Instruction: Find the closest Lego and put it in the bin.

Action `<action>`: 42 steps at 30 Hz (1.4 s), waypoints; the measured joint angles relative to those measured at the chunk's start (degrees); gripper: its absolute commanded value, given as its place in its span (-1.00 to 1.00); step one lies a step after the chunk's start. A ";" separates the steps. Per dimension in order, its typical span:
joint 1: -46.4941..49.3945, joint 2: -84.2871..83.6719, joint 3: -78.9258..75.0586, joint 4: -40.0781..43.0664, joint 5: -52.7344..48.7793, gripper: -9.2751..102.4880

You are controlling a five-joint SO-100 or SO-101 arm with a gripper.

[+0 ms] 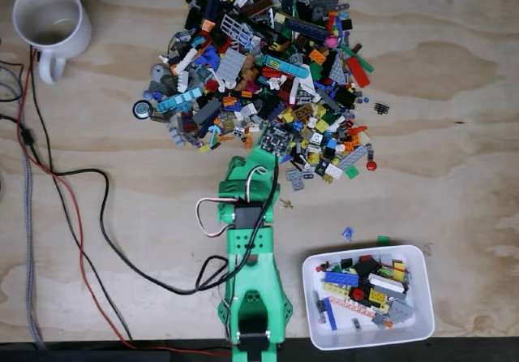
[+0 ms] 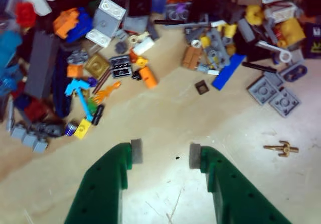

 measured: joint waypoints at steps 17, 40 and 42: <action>13.54 -24.17 -1.76 -5.36 33.05 -0.60; 15.29 -32.70 1.67 -14.06 34.19 -0.56; 15.38 -33.05 1.76 -14.50 33.93 -0.57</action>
